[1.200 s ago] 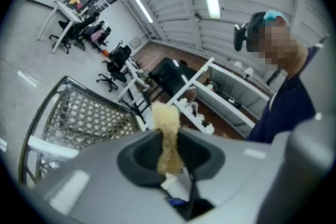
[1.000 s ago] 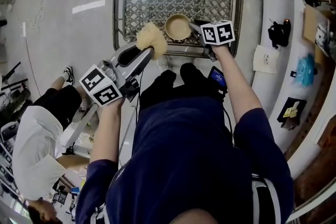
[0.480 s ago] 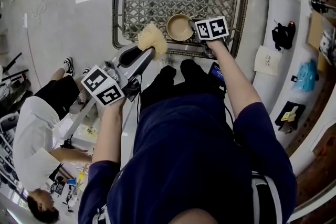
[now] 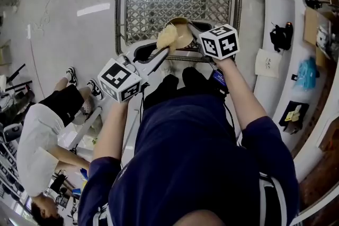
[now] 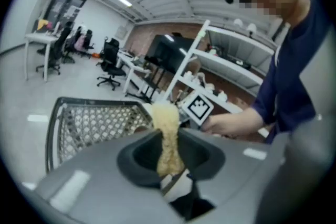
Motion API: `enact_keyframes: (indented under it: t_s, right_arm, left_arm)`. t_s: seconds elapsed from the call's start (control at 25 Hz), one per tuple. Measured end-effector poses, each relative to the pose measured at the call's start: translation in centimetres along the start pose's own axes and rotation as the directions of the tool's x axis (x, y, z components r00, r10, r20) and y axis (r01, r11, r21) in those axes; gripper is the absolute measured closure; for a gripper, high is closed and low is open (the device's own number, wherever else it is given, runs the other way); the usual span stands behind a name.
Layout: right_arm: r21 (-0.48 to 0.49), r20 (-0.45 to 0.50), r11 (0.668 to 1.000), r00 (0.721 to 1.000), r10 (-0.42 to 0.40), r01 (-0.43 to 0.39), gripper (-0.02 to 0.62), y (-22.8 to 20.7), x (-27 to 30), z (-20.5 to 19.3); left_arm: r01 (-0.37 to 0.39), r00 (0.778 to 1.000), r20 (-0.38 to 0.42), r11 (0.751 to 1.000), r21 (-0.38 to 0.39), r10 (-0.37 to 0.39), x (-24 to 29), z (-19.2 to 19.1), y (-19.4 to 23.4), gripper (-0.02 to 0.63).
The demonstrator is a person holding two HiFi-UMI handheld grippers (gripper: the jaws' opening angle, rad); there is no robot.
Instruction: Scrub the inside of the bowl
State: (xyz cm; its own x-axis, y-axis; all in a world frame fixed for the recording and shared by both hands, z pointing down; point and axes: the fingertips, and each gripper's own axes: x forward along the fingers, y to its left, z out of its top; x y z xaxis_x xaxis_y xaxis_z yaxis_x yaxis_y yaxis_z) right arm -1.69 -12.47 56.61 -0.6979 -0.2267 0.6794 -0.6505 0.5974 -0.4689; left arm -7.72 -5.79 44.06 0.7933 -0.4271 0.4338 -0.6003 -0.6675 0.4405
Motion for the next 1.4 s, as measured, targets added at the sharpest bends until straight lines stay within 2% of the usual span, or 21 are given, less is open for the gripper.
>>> enact_keyframes:
  t_s: [0.08,0.12,0.16,0.2,0.24,0.32,0.4,0.44,0.48,0.56,0.6,0.72,0.8,0.88,1.12,1.16,1.2,1.24,1.32,1.36,1.4]
  right_arm:
    - [-0.031,0.049,0.999,0.999,-0.004,0.006,0.580,1.3,-2.2,1.9]
    - [-0.043,0.071,0.999,0.997,-0.009,0.012,0.580,1.8,-3.2,2.7]
    - [-0.053,0.091,0.998,0.996,-0.016,0.021,0.580,2.2,-4.1,3.5]
    - [-0.061,0.107,0.998,0.994,-0.024,0.030,0.580,2.6,-4.8,4.0]
    - [-0.068,0.120,0.997,0.992,-0.032,0.041,0.580,2.8,-5.5,4.5]
    - [-0.071,0.142,0.996,0.989,-0.048,0.058,0.580,3.1,-6.5,5.1]
    - [-0.055,0.161,0.996,0.985,-0.060,0.070,0.580,2.8,-7.3,5.4]
    - [-0.047,0.165,0.996,0.984,-0.066,0.075,0.580,2.7,-7.6,5.4]
    - [-0.040,0.166,0.996,0.984,-0.069,0.077,0.580,2.6,-7.8,5.2]
    - [-0.031,0.168,0.996,0.983,-0.071,0.078,0.580,2.5,-8.2,4.8]
    - [-0.027,0.173,0.997,0.982,-0.072,0.077,0.580,2.5,-8.5,4.7]
    - [-0.027,0.188,0.997,0.980,-0.062,0.068,0.578,2.7,-9.3,4.8]
    - [-0.056,0.185,0.997,0.982,-0.045,0.056,0.578,3.3,-9.9,5.0]
    - [-0.104,0.175,0.994,0.984,-0.022,0.041,0.578,4.3,-10.3,5.3]
    - [-0.212,0.171,0.975,0.985,-0.034,0.071,0.580,5.7,-10.8,6.1]
    - [-0.213,0.176,0.974,0.983,-0.042,0.080,0.580,5.5,-10.9,6.1]
    - [-0.216,0.181,0.972,0.982,-0.051,0.091,0.580,5.3,-11.0,6.1]
    - [-0.223,0.184,0.970,0.981,-0.060,0.101,0.580,5.2,-11.1,6.1]
    - [-0.242,0.185,0.963,0.980,-0.071,0.115,0.580,5.2,-11.3,5.9]
    - [-0.251,0.182,0.961,0.981,-0.071,0.117,0.580,5.3,-11.3,5.8]
    - [-0.257,0.178,0.960,0.982,-0.069,0.114,0.580,5.5,-11.3,5.7]
  left_arm:
    - [-0.012,0.996,-0.085,0.981,0.194,0.029,0.9,0.7,-1.0,0.523]
    - [-0.019,0.989,-0.134,0.948,0.319,0.065,1.4,0.8,-1.4,0.523]
    - [-0.020,0.977,-0.181,0.892,0.452,0.113,1.8,0.9,-1.8,0.523]
    - [-0.011,0.961,-0.218,0.813,0.582,0.168,2.2,0.9,-2.1,0.523]
    - [0.008,0.944,-0.242,0.719,0.695,0.223,2.5,0.9,-2.5,0.523]
    - [0.068,0.913,-0.258,0.506,0.860,0.315,3.1,0.9,-3.0,0.523]
    - [0.128,0.893,-0.241,0.298,0.946,0.381,3.7,1.3,-3.1,0.523]
    - [0.154,0.886,-0.229,0.209,0.966,0.403,4.0,1.5,-3.1,0.523]
    - [0.179,0.882,-0.219,0.133,0.975,0.418,4.2,1.6,-3.1,0.523]
    - [0.221,0.877,-0.204,0.012,0.975,0.435,4.7,1.7,-3.2,0.523]
    - [0.237,0.878,-0.199,-0.033,0.971,0.436,4.9,1.7,-3.3,0.523]
    - [0.277,0.880,-0.200,-0.125,0.953,0.431,5.5,1.4,-3.7,0.523]
    - [0.296,0.879,-0.202,-0.162,0.941,0.432,5.7,1.2,-3.8,0.523]
    - [0.312,0.875,-0.215,-0.166,0.936,0.435,5.9,0.9,-4.0,0.523]
    - [0.375,0.841,-0.305,-0.076,0.924,0.448,6.6,-0.7,-4.5,0.525]
    - [0.402,0.828,-0.336,-0.057,0.914,0.448,6.4,-1.1,-4.7,0.525]
    - [0.435,0.812,-0.381,-0.024,0.900,0.443,6.1,-1.7,-4.9,0.526]
    - [0.460,0.798,-0.429,0.031,0.887,0.423,5.8,-2.1,-5.2,0.526]
    - [0.479,0.785,-0.505,0.165,0.862,0.358,5.7,-2.6,-6.0,0.526]
    - [0.479,0.783,-0.519,0.201,0.855,0.343,5.7,-2.5,-6.2,0.526]
    - [0.474,0.783,-0.511,0.193,0.859,0.354,5.7,-2.2,-6.0,0.526]
